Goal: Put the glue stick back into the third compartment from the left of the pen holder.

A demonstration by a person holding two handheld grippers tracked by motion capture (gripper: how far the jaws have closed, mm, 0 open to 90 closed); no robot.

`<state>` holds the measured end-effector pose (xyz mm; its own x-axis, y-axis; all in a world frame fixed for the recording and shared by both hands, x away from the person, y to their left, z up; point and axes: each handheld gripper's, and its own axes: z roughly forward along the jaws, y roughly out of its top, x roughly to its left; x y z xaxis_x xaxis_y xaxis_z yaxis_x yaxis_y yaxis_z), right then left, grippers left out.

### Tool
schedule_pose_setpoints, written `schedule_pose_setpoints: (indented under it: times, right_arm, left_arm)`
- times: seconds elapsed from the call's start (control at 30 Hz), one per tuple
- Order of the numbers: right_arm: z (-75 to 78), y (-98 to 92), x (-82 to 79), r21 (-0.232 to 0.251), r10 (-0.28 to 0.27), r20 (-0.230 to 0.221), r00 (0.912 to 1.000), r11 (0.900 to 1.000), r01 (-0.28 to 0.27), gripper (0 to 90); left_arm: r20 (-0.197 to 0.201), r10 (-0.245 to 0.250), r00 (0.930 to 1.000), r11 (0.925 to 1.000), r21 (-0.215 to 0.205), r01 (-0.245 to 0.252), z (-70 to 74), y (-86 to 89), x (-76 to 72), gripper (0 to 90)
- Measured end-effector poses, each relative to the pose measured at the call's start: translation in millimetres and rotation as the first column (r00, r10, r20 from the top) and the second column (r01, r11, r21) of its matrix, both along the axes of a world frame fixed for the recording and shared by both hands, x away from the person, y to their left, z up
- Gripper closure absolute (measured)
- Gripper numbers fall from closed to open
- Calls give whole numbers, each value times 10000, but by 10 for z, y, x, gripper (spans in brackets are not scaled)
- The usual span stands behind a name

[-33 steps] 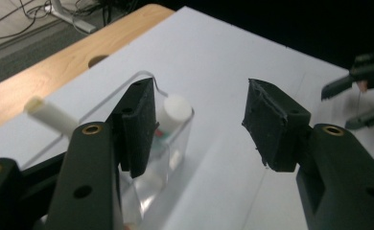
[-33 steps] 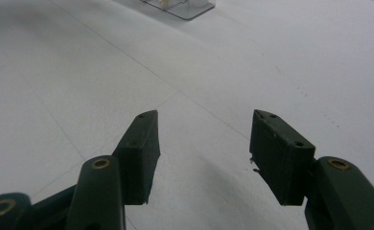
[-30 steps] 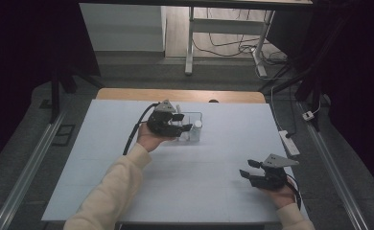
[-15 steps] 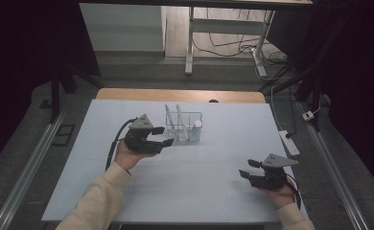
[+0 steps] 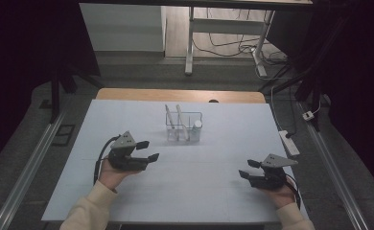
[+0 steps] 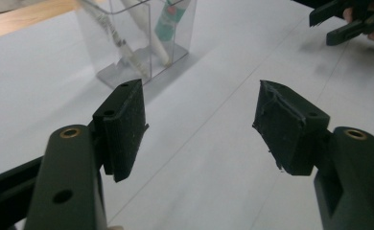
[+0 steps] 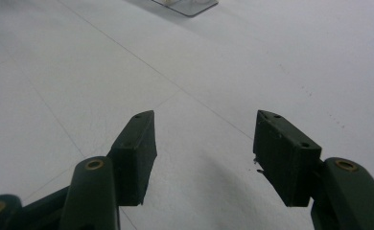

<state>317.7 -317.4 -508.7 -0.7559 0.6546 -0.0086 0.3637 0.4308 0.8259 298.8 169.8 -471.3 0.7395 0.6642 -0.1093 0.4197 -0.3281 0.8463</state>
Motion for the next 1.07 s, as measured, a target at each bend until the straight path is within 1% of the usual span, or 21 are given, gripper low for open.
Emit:
schedule_pose_setpoints:
  times: [0.1,0.27,0.43,0.53,0.6,0.73,0.87,1.07]
  right_arm:
    - [2,-2,0,7,-30,12,10000,10000,30,401]
    - [2,0,-1,7,-6,18,10000,10000,6,401]
    - [3,0,0,4,-37,14,10000,10000,37,401]
    - [3,-1,1,36,-9,32,10000,10000,9,400]
    - [9,-4,-2,18,-22,39,10000,10000,22,400]
    - [12,-9,-2,26,-26,65,10000,10000,26,400]
    - [12,-2,-5,42,-18,110,9999,10000,18,400]
    - [23,-6,-10,82,-13,184,9998,10000,12,400]
  left_arm:
    - [-56,116,9999,9999,-87,-117,-38,83,-91,348]
    - [-210,300,9993,9995,-32,-301,-120,201,-210,347]
    - [-381,477,9981,9989,69,-474,-212,287,-293,348]
    - [-375,582,9976,9983,113,-578,-263,325,-336,347]
    - [-461,625,9970,9979,215,-616,-295,350,-355,348]
    - [-629,748,9952,9972,134,-741,-348,409,-379,347]
    - [-633,802,9948,9968,90,-797,-356,429,-393,347]
    - [-607,771,9952,9969,204,-759,-362,408,-401,345]
